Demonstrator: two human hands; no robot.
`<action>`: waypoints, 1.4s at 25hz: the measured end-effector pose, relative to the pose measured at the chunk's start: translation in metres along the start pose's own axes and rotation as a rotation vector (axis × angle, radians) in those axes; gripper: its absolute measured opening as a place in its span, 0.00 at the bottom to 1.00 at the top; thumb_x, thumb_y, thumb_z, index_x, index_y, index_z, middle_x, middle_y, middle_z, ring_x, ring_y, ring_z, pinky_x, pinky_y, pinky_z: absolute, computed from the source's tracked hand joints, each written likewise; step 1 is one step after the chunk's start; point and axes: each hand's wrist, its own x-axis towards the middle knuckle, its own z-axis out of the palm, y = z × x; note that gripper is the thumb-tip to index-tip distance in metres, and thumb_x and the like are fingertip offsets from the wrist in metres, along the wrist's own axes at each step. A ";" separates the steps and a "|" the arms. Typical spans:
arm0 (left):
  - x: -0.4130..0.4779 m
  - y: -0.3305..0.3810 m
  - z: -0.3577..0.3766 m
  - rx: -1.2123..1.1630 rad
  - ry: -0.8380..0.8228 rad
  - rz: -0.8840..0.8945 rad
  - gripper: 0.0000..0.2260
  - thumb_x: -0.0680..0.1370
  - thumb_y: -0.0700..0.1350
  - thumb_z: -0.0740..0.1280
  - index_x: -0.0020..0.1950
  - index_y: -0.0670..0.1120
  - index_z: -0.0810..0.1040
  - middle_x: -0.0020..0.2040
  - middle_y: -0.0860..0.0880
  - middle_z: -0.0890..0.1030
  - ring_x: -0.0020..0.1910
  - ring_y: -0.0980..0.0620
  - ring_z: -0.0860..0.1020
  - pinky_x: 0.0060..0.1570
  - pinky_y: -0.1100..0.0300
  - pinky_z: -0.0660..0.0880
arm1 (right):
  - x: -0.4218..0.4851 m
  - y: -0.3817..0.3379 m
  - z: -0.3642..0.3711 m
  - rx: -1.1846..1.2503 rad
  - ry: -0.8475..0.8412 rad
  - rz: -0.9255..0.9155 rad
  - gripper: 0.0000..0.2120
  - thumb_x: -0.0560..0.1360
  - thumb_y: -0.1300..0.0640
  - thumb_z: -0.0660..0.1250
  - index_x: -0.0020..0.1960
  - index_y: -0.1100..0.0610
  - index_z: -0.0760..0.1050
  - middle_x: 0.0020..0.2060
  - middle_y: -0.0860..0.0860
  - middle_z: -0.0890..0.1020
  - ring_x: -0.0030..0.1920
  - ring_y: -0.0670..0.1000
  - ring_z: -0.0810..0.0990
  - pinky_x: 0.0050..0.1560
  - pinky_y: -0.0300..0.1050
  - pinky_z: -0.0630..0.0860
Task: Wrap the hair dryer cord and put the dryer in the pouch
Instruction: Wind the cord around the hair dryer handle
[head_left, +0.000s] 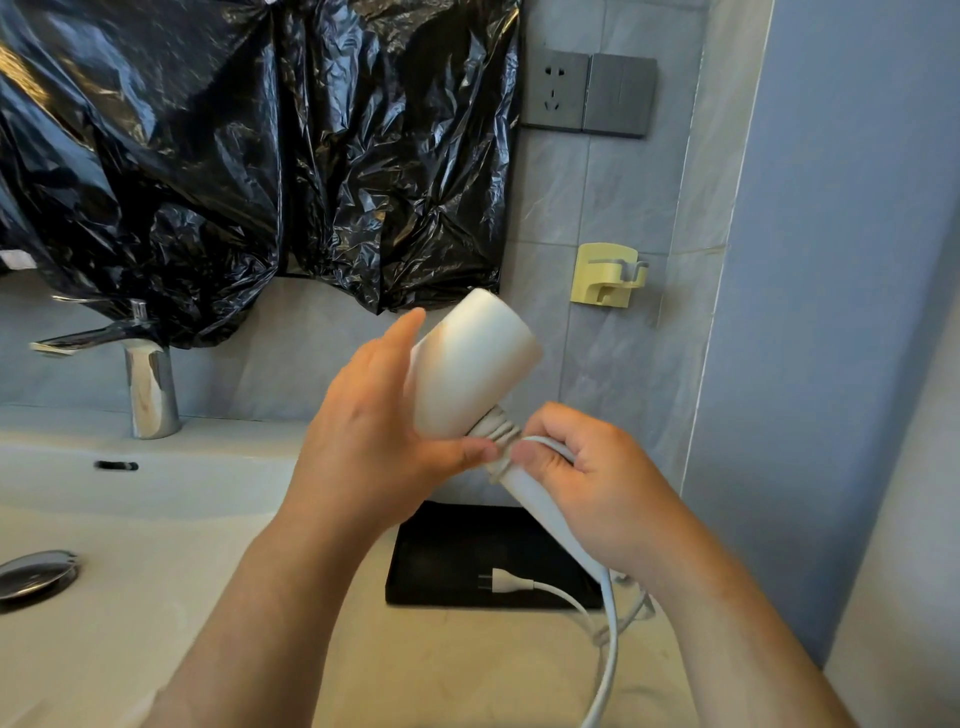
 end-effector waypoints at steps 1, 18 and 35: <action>-0.001 0.002 0.003 0.097 -0.004 0.090 0.53 0.54 0.69 0.74 0.76 0.52 0.63 0.65 0.53 0.72 0.63 0.51 0.69 0.58 0.54 0.70 | 0.000 0.000 -0.002 0.032 0.034 -0.002 0.09 0.78 0.48 0.62 0.40 0.48 0.71 0.29 0.45 0.72 0.31 0.44 0.68 0.33 0.43 0.66; -0.004 0.004 0.006 0.008 -0.046 0.232 0.45 0.62 0.65 0.70 0.73 0.45 0.65 0.65 0.54 0.68 0.62 0.54 0.67 0.60 0.63 0.65 | -0.003 -0.006 -0.008 0.061 0.132 0.008 0.13 0.77 0.50 0.63 0.36 0.53 0.68 0.26 0.45 0.68 0.29 0.44 0.66 0.29 0.38 0.62; -0.004 -0.005 0.001 -0.321 -0.204 -0.134 0.42 0.50 0.52 0.83 0.59 0.67 0.69 0.50 0.62 0.78 0.50 0.61 0.77 0.49 0.50 0.79 | -0.006 0.001 -0.023 0.269 -0.108 0.051 0.05 0.73 0.54 0.69 0.39 0.51 0.76 0.32 0.53 0.80 0.31 0.46 0.74 0.34 0.43 0.70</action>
